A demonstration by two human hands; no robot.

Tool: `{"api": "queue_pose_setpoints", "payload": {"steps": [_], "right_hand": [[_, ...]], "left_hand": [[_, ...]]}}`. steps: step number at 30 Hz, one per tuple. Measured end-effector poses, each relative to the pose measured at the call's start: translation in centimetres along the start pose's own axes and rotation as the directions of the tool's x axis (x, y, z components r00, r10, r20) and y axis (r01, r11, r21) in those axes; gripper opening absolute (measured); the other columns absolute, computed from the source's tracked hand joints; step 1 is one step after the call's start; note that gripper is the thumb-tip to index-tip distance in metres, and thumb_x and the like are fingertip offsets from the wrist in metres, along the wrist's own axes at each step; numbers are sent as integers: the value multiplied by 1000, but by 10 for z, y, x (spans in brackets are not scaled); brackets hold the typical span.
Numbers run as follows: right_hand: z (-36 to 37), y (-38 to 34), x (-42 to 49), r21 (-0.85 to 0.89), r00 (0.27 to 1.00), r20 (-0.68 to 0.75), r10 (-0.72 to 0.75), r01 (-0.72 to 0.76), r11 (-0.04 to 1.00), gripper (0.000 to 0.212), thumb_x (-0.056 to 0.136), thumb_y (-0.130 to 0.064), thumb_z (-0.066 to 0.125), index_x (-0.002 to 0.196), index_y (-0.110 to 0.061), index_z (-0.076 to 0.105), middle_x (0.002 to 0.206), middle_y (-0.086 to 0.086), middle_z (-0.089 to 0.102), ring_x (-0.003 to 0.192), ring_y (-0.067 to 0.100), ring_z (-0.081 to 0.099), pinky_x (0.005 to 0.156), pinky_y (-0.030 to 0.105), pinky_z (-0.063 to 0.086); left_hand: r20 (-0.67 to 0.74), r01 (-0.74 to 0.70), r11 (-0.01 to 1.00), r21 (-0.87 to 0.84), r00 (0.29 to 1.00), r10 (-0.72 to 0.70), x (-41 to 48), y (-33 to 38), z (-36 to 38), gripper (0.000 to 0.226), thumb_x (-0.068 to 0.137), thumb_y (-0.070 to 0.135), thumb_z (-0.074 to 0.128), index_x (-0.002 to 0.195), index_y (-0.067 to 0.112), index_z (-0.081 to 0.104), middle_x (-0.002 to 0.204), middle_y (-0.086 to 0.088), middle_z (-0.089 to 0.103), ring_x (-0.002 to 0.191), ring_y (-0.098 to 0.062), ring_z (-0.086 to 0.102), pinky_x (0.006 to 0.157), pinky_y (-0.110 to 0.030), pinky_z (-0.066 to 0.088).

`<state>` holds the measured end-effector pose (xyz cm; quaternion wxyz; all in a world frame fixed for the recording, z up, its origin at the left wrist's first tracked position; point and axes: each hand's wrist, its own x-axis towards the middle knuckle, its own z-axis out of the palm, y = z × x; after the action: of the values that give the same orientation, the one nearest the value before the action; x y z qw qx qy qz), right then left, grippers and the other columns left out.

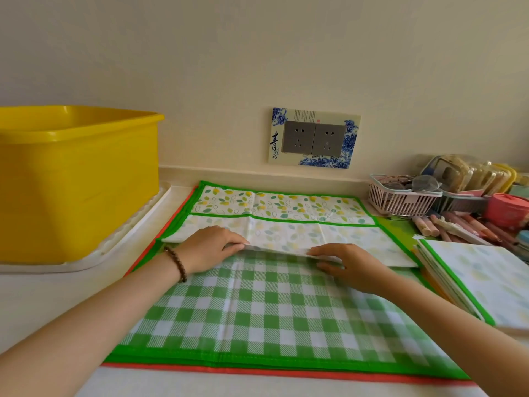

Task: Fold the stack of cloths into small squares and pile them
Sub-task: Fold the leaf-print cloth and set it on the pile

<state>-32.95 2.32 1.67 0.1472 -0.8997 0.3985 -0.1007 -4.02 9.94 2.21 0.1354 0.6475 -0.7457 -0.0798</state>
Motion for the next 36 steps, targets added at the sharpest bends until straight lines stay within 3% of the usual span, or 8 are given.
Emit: {"api": "queue_pose_setpoints", "payload": {"steps": [3, 8, 10, 13, 17, 22, 30, 36], "right_hand": [[-12, -2, 1, -75, 998, -56, 20, -24, 997, 30, 94, -32, 52, 122, -25, 62, 121, -7, 64, 107, 11, 60, 92, 20, 43], [-46, -12, -5, 56, 997, 81, -13, 8, 998, 18, 92, -34, 54, 101, -31, 70, 78, -15, 71, 59, 2, 57, 58, 14, 43], [-61, -19, -7, 107, 986, 167, -18, 0, 994, 13, 89, -40, 57, 93, -36, 69, 70, -24, 68, 57, -7, 54, 61, 10, 40], [-84, -30, -8, 233, 939, 344, -17, -68, 970, 26, 82, -43, 62, 100, -28, 70, 88, -6, 74, 72, 1, 63, 72, 16, 48], [-99, -35, 3, 227, 952, 302, -40, -31, 973, 19, 83, -36, 65, 96, -23, 71, 80, -5, 72, 67, 6, 62, 64, 12, 46], [-82, -22, 43, -37, 998, 48, -49, 51, 998, 12, 85, -30, 66, 92, -21, 71, 86, -9, 71, 79, 9, 67, 83, 26, 54], [-22, 8, 94, -93, 994, -41, 99, -102, 990, 17, 88, -23, 62, 101, -14, 69, 105, 3, 68, 94, 19, 60, 80, 28, 47], [-3, 22, 116, -129, 974, -144, 174, -192, 973, 19, 91, -24, 56, 106, -16, 65, 110, 3, 66, 98, 22, 59, 82, 32, 49]], "left_hand": [[4, 13, 990, -138, 1000, -13, 1, -1, -14, 27, 94, 33, 51, 106, 18, 70, 107, 5, 70, 96, -9, 63, 92, -29, 49], [78, 33, 957, -287, 997, -11, -8, 6, -55, 9, 83, 33, 68, 89, 28, 73, 90, 17, 71, 83, 5, 65, 84, -17, 49], [130, 46, 963, -265, 992, -11, -12, 11, -72, 15, 79, 36, 70, 90, 27, 74, 85, 15, 73, 84, 1, 66, 88, -19, 50], [204, 96, 971, -217, 978, -51, -14, 20, -92, 21, 80, 38, 70, 99, 28, 71, 64, 19, 69, 67, 8, 62, 78, -5, 43], [114, 61, 960, -273, 993, -31, -13, 20, -97, 31, 77, 34, 74, 107, 37, 65, 97, 13, 71, 94, -1, 63, 92, -18, 44], [-221, -135, 990, 48, 965, 142, -5, 27, -73, 30, 79, 35, 72, 107, 39, 65, 135, 20, 45, 128, 0, 34, 107, -21, 22], [121, -8, 1000, 20, 993, 5, 14, 27, -22, 56, 88, 60, 47, 137, 33, 45, 144, 15, 41, 131, -5, 38, 103, -19, 28], [65, 16, 993, 118, 998, -24, 33, 17, 0, 63, 89, 63, 38, 142, 30, 37, 149, 9, 36, 137, -11, 31, 111, -29, 22]]}}
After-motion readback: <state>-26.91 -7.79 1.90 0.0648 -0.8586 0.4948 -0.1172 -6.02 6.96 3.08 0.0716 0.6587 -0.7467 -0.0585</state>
